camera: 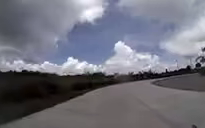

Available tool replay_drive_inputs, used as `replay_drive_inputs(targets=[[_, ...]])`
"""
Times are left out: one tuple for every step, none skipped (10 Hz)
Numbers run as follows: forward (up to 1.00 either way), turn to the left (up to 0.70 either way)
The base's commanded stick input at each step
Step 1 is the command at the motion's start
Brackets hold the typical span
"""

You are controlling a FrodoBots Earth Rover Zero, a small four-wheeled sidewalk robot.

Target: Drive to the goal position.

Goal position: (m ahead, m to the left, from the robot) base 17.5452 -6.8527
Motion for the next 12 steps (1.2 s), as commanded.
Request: replay_drive_inputs(targets=[[0.85, 0.00], [0.85, 0.00], [0.85, 0.00], [0.85, 0.00], [0.85, 0.00], [0.85, 0.00], [0.85, 0.00], [0.85, 0.00], [0.85, 0.00], [0.85, 0.00], [0.85, 0.00], [0.85, 0.00]])
